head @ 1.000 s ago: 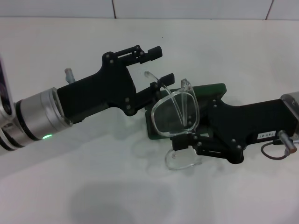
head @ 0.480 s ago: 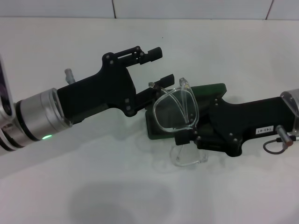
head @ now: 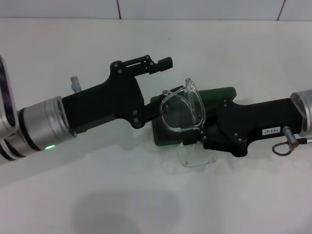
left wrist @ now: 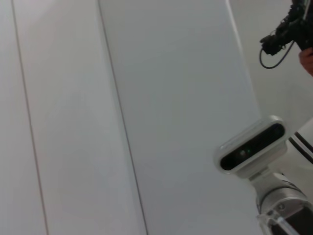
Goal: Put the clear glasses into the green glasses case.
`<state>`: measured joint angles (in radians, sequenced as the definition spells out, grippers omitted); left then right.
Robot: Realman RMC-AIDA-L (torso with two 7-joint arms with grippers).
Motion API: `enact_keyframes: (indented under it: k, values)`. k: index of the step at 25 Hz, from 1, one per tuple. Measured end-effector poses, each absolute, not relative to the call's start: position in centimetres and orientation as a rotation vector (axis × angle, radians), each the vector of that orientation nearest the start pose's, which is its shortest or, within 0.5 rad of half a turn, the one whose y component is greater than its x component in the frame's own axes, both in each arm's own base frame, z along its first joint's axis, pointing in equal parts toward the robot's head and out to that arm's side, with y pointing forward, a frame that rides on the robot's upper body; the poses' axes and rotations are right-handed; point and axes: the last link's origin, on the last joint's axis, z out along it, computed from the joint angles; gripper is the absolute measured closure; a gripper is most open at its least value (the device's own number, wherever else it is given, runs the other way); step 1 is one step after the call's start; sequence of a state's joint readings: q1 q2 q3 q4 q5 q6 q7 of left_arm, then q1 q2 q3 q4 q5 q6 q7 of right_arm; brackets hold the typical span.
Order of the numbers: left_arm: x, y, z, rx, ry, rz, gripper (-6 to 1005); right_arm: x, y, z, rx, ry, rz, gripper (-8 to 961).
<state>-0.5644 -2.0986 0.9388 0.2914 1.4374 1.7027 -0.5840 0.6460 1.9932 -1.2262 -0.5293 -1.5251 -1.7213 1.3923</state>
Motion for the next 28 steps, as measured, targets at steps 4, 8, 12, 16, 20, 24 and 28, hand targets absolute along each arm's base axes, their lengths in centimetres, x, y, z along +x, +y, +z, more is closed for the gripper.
enact_keyframes:
  k: [4, 8, 12, 16, 20, 24, 28]
  values:
    - [-21.0, 30.1, -3.9, -2.483, 0.159, -1.22, 480, 18.5, 31.7, -2.1, -3.123, 0.402, 1.009, 837]
    - [-21.0, 30.2, -3.8, -2.469, 0.153, -1.225, 480, 18.7, 31.5, -2.4, -3.144, 0.411, 0.971, 837]
    - [-21.0, 30.2, -3.8, -2.464, 0.151, -1.225, 480, 18.8, 31.5, -2.4, -3.147, 0.412, 0.966, 837]
    - [-21.2, 30.4, -3.3, -2.419, 0.133, -1.236, 481, 19.0, 31.5, -2.1, -3.135, 0.404, 0.961, 837]
    - [-21.8, 30.5, -2.4, -2.329, 0.108, -1.248, 481, 19.3, 31.6, -1.7, -3.105, 0.373, 0.939, 837]
    - [-23.4, 30.7, -0.1, -2.101, 0.019, -1.27, 481, 19.2, 32.4, -0.8, -3.048, 0.264, 0.856, 836]
    - [-25.1, 30.2, 1.6, -1.937, -0.064, -1.272, 480, 18.3, 33.0, -0.5, -3.071, 0.1, 0.577, 836]
